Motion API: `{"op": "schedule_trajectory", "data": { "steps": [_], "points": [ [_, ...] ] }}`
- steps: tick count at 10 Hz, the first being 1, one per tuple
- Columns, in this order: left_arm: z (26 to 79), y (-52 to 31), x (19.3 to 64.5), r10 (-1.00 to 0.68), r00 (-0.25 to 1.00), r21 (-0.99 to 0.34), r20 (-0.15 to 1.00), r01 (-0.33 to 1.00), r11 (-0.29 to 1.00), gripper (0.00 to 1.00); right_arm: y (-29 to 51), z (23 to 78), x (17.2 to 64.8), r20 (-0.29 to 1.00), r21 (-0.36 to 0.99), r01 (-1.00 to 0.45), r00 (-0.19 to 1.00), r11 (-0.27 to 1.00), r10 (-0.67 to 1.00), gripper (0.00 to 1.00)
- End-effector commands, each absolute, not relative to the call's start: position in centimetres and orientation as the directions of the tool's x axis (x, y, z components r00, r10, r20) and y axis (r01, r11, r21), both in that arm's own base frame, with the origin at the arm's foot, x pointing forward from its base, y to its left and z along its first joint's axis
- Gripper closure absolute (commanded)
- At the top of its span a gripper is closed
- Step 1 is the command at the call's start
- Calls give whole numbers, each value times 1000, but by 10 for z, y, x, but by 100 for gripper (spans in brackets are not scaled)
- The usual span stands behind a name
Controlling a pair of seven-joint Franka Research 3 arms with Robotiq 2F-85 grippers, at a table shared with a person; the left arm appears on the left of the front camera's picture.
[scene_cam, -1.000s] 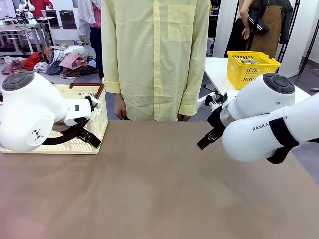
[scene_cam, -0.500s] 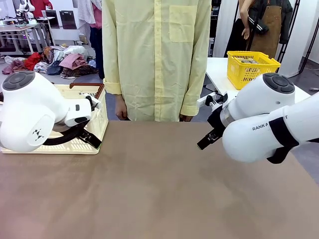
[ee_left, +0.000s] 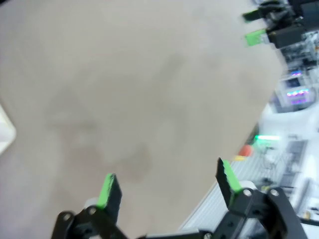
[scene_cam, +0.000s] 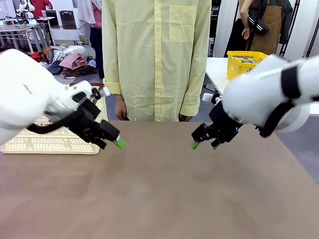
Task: Place the drinks into the Shopping basket.
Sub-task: Pick up one drink and place it into the Shopping basket.
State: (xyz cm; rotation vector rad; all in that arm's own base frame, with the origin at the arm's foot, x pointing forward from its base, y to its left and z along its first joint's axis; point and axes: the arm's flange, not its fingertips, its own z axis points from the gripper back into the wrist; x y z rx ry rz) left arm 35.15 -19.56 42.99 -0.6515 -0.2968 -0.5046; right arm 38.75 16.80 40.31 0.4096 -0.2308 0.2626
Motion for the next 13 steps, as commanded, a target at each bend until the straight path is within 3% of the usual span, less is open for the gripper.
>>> {"op": "schedule_trajectory", "data": {
  "steps": [1, 4, 6, 9, 11, 13],
  "points": [
    [449, -144, 357, -267, 868, -628, 419, 490, 605, 0, 130, 450, 377, 273, 670, -256, 958, 697, 89, 0],
    [540, -17, 294, -56, 733, -608, 677, 601, 519, 0, 40, 520, 327, 370, 786, -284, 928, 549, -50, 0],
    [571, 98, 241, 169, 642, -645, 748, 643, 412, 0, -51, 539, 288, 349, 861, -214, 908, 462, -230, 0],
    [529, 190, 200, 358, 654, -742, 666, 535, 404, 0, -169, 536, 229, 269, 929, -55, 781, 367, -564, 0],
    [491, 215, 192, 442, 636, -774, 632, 539, 331, 0, -216, 517, 211, 173, 954, 46, 724, 297, -668, 0],
    [480, 223, 191, 463, 632, -783, 622, 525, 334, 0, -235, 497, 201, 139, 969, 58, 676, 241, -723, 0]
  ]
}}
